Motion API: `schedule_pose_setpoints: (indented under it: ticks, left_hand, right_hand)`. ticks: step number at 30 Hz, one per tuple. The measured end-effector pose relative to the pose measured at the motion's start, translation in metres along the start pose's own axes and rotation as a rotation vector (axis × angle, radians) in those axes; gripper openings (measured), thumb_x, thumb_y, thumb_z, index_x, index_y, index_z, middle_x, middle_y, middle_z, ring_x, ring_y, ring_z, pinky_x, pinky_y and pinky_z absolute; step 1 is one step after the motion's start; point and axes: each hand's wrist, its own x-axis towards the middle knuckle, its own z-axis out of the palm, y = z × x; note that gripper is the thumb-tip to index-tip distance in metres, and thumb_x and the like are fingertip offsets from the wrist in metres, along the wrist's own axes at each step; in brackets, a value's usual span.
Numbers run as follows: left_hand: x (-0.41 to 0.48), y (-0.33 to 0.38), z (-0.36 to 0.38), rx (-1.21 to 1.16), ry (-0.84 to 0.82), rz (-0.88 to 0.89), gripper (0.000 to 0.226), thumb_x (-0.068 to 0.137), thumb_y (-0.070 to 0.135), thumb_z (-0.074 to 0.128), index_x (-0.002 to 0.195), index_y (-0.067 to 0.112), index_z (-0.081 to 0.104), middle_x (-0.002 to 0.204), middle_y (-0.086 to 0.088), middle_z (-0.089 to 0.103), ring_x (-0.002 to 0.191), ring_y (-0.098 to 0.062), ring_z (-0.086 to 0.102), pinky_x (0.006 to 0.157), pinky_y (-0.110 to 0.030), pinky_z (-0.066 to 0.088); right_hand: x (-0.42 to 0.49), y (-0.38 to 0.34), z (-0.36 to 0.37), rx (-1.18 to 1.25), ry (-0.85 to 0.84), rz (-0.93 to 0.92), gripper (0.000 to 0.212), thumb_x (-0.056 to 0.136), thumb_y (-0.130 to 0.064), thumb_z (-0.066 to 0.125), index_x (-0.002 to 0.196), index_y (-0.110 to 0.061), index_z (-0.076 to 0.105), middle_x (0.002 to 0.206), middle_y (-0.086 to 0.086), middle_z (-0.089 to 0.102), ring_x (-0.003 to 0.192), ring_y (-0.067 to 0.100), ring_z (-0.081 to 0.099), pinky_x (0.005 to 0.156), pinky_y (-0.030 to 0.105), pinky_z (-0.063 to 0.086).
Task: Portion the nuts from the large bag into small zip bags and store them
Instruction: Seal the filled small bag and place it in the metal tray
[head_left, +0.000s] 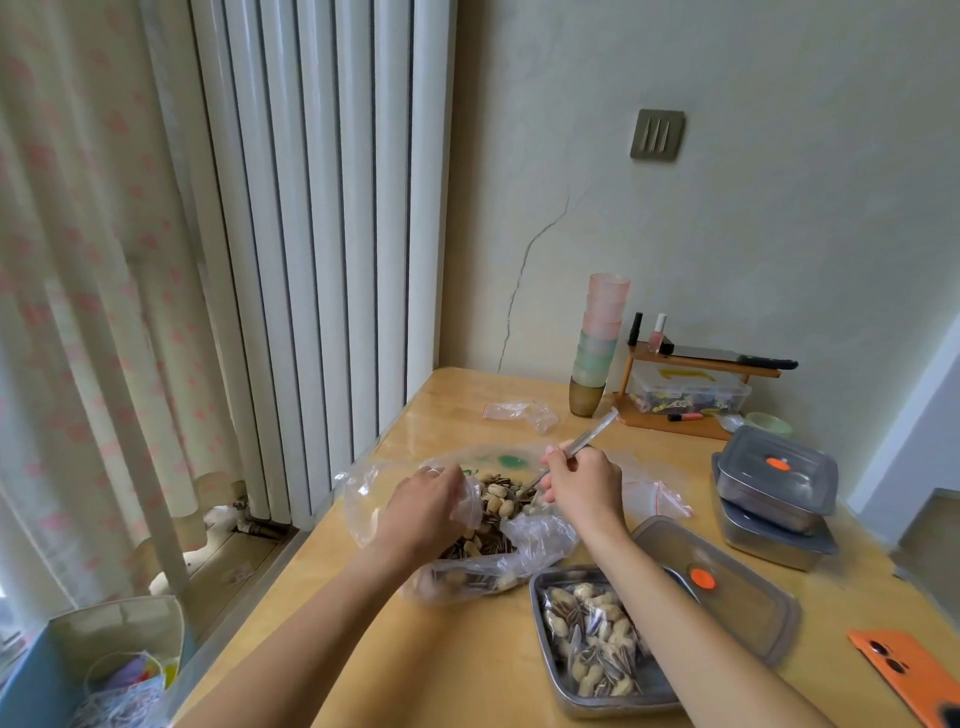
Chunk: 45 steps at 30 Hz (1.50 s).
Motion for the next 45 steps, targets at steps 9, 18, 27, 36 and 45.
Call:
schedule_pose_setpoints:
  ticks: [9,18,27,36,45]
  left_hand:
    - [0.007,0.008,0.005,0.157,0.004,-0.132,0.03,0.087,0.018,0.066,0.111,0.019,0.049,0.097,0.001,0.062,0.09,-0.023,0.061,0.087,-0.037,0.041]
    - [0.017,0.01,0.006,0.065,-0.095,-0.069,0.032,0.086,0.02,0.067,0.114,0.018,0.052,0.108,0.001,0.063,0.103,-0.021,0.054,0.09,-0.035,0.046]
    - [0.026,0.022,-0.004,-0.06,-0.195,-0.145,0.04,0.079,0.043,0.075,0.102,0.018,0.055,0.092,0.0,0.067,0.089,-0.024,0.063,0.075,-0.035,0.048]
    - [0.034,0.03,-0.003,-0.351,-0.323,-0.174,0.044,0.077,0.046,0.087,0.086,0.019,0.054,0.079,0.002,0.056,0.066,-0.012,0.045,0.058,-0.027,0.036]
    - [0.027,0.02,0.007,-0.659,-0.278,-0.266,0.048,0.069,0.05,0.092,0.076,0.02,0.055,0.07,0.002,0.06,0.064,-0.013,0.051,0.057,-0.028,0.037]
  right_hand:
    - [-0.002,0.002,-0.013,0.061,0.097,0.008,0.041,0.106,-0.03,0.049,0.074,-0.014,0.069,0.058,-0.001,0.071,0.069,0.018,0.071,0.08,0.036,0.056]
    - [-0.001,-0.008,-0.028,0.092,0.092,-0.041,0.036,0.107,-0.03,0.049,0.085,-0.013,0.072,0.061,-0.002,0.071,0.054,-0.001,0.063,0.057,0.013,0.041]
    - [0.0,-0.01,-0.034,0.115,0.08,-0.112,0.034,0.107,-0.028,0.05,0.085,-0.012,0.07,0.062,0.001,0.071,0.049,0.005,0.063,0.051,0.008,0.042]
    - [0.002,-0.035,-0.041,-0.133,-0.006,-0.527,0.045,0.104,-0.04,0.046,0.083,-0.009,0.069,0.064,0.002,0.068,0.06,0.015,0.071,0.057,0.044,0.06]
    - [0.005,-0.065,-0.041,-0.326,-0.125,-0.74,0.027,0.106,-0.032,0.052,0.086,-0.017,0.062,0.064,0.004,0.064,0.061,0.023,0.063,0.064,0.045,0.055]
